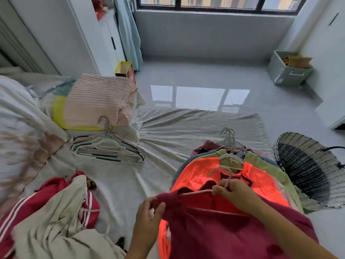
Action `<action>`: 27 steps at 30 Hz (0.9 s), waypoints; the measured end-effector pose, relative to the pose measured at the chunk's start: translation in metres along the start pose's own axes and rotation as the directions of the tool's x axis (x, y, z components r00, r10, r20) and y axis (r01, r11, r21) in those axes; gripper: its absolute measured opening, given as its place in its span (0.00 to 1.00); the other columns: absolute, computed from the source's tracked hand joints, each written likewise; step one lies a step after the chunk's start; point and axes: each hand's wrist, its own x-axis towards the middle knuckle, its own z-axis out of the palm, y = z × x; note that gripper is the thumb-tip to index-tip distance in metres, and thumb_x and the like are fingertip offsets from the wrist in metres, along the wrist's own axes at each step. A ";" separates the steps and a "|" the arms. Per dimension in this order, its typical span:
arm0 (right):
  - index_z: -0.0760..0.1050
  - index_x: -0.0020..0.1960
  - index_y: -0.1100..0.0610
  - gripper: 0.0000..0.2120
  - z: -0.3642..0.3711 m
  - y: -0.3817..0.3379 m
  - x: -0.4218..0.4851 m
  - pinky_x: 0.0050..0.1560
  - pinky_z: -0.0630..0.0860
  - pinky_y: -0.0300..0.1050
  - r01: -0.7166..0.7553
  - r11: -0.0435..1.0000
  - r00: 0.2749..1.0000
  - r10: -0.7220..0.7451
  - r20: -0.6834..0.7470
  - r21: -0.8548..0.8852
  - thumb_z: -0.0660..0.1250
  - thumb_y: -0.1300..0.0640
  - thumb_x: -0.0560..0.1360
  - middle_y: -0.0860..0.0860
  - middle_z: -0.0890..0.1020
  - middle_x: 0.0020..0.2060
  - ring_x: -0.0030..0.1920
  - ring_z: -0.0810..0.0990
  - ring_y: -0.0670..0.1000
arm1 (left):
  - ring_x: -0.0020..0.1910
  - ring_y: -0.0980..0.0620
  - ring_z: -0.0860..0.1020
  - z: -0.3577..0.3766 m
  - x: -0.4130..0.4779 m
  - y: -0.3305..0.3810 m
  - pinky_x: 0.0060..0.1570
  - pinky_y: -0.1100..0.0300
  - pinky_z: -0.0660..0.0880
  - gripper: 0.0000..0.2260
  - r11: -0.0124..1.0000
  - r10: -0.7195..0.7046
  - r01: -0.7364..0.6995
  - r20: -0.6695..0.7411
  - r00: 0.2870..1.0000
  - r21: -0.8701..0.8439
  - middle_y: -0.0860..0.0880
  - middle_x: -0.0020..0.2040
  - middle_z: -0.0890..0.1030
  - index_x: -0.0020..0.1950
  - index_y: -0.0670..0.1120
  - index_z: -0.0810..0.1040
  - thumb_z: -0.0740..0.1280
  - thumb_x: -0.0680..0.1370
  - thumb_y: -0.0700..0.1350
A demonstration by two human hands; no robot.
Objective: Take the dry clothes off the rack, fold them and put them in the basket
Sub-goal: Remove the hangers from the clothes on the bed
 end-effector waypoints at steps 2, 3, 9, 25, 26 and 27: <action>0.77 0.34 0.45 0.12 0.000 -0.040 -0.024 0.39 0.70 0.43 0.035 0.999 0.999 -0.035 -0.001 -0.004 0.64 0.49 0.76 0.46 0.78 0.31 0.32 0.73 0.41 | 0.56 0.57 0.70 -0.023 -0.002 0.019 0.61 0.57 0.67 0.38 0.988 0.140 -0.135 -0.060 0.988 0.081 0.54 0.55 0.71 0.59 0.50 0.73 0.58 0.61 0.75; 0.78 0.34 0.45 0.12 0.002 -0.059 -0.034 0.40 0.70 0.45 0.057 0.998 0.998 -0.057 -0.019 0.012 0.65 0.49 0.76 0.47 0.78 0.31 0.32 0.73 0.42 | 0.57 0.57 0.68 -0.035 -0.004 0.027 0.61 0.57 0.66 0.43 0.972 0.202 -0.192 -0.067 0.977 0.137 0.55 0.56 0.71 0.61 0.50 0.74 0.52 0.59 0.79; 0.79 0.34 0.45 0.15 0.015 -0.158 -0.088 0.31 0.64 0.36 0.158 0.983 0.983 -0.148 -0.113 0.089 0.63 0.52 0.78 0.39 0.74 0.22 0.26 0.70 0.40 | 0.47 0.59 0.71 -0.113 -0.025 0.035 0.64 0.51 0.57 0.30 0.862 0.362 -0.338 0.009 0.932 0.377 0.62 0.39 0.75 0.40 0.61 0.72 0.43 0.60 0.79; 0.81 0.39 0.54 0.12 0.037 -0.256 -0.184 0.32 0.62 0.36 0.310 0.937 0.949 -0.294 -0.117 0.160 0.63 0.54 0.78 0.43 0.70 0.22 0.25 0.66 0.41 | 0.42 0.46 0.77 -0.274 -0.057 -0.002 0.41 0.63 0.68 0.15 0.975 0.217 -0.224 -0.218 0.952 -0.006 0.39 0.40 0.81 0.39 0.40 0.79 0.62 0.79 0.48; 0.81 0.39 0.54 0.12 0.036 -0.255 -0.190 0.32 0.63 0.35 0.318 0.934 0.946 -0.303 -0.115 0.162 0.62 0.54 0.78 0.44 0.69 0.22 0.25 0.65 0.41 | 0.44 0.46 0.77 -0.275 -0.062 -0.005 0.46 0.60 0.70 0.14 0.976 0.199 -0.214 -0.219 0.955 -0.047 0.41 0.41 0.81 0.38 0.44 0.78 0.61 0.79 0.49; 0.81 0.39 0.54 0.12 0.035 -0.253 -0.195 0.30 0.63 0.33 0.325 0.932 0.944 -0.309 -0.115 0.160 0.62 0.54 0.78 0.45 0.69 0.22 0.24 0.65 0.41 | 0.45 0.46 0.78 -0.275 -0.066 -0.007 0.50 0.56 0.71 0.14 0.976 0.172 -0.196 -0.216 0.961 -0.093 0.42 0.42 0.82 0.38 0.44 0.78 0.61 0.79 0.49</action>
